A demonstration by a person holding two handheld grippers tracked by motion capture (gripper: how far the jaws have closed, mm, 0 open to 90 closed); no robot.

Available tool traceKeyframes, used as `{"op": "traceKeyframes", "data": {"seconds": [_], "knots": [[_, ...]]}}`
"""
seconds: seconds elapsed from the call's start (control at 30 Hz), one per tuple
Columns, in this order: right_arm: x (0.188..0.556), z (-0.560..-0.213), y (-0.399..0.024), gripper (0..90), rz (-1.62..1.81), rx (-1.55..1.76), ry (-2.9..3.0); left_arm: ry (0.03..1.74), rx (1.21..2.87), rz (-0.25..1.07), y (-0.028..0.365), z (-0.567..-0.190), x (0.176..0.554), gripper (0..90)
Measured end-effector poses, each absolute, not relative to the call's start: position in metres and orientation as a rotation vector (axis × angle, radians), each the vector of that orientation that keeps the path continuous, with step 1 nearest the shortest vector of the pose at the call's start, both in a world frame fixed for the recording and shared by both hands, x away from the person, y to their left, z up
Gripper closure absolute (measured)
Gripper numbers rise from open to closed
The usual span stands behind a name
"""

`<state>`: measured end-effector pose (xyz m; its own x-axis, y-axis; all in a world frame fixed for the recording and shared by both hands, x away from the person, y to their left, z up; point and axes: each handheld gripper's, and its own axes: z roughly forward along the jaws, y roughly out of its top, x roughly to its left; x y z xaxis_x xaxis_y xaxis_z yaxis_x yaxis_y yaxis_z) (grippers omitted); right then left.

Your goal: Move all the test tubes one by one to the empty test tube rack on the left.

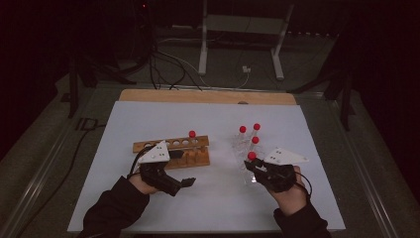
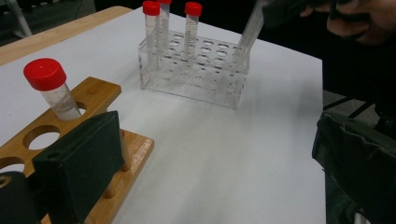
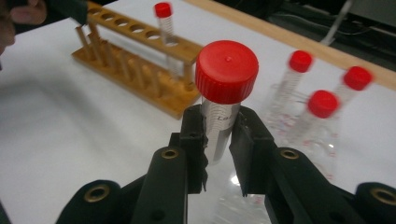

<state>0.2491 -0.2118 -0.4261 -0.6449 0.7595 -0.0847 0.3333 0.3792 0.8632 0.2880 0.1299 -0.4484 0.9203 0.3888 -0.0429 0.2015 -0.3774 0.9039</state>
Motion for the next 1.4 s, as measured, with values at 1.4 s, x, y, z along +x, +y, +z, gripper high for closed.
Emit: {"op": "traceKeyframes", "data": {"seconds": [1.4], "knots": [[0.246, -0.46, -0.163, 74.7, 1.145, 0.826, 2.375, 0.274, 1.963, 0.159, 0.071, -0.429, 0.28, 16.1]]}}
